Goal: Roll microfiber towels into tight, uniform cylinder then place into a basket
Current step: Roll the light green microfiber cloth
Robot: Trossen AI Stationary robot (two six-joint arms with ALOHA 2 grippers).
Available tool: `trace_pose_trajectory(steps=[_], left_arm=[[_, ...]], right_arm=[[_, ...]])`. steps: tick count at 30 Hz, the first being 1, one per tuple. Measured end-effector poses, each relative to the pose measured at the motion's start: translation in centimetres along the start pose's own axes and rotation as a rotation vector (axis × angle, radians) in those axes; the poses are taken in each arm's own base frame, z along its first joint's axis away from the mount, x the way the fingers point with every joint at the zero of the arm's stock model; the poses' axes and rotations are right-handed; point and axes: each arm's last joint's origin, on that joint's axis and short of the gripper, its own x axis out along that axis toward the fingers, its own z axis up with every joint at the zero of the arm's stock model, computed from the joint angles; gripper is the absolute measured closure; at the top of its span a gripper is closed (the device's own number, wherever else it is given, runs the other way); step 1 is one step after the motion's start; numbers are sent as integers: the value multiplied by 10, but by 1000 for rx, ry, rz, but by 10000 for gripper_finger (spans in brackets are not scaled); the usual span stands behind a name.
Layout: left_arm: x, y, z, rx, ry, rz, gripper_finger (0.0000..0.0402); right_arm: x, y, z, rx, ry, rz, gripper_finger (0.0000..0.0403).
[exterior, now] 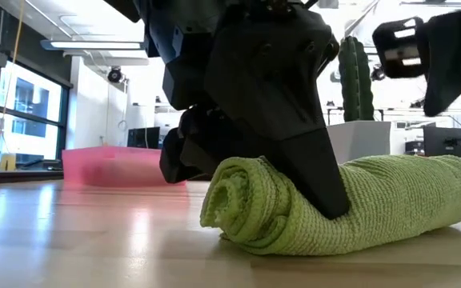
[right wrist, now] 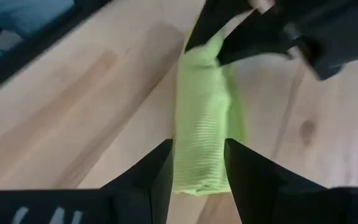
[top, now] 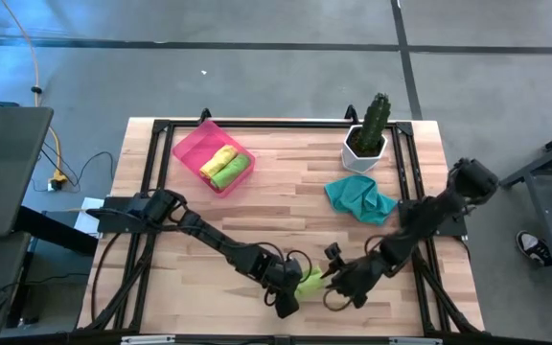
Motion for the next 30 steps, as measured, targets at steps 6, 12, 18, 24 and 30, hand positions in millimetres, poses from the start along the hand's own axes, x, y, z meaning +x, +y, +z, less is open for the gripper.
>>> trace_pose_trajectory(steps=[6,12,18,24,30], left_arm=[[0,1,1,-4,-1,-1,296],[0,0,0,-2,6,-8,296],[0,0,0,0,13,-15,296],[0,1,1,-4,22,-22,296],[0,1,2,-4,23,-24,294]], right_arm=[[27,11,-17,11,85,5,269],[35,7,-22,16,104,-70,269],[37,1,-21,44,94,-42,269],[40,-9,-19,84,71,-40,229],[43,-17,-20,104,69,-19,176]])
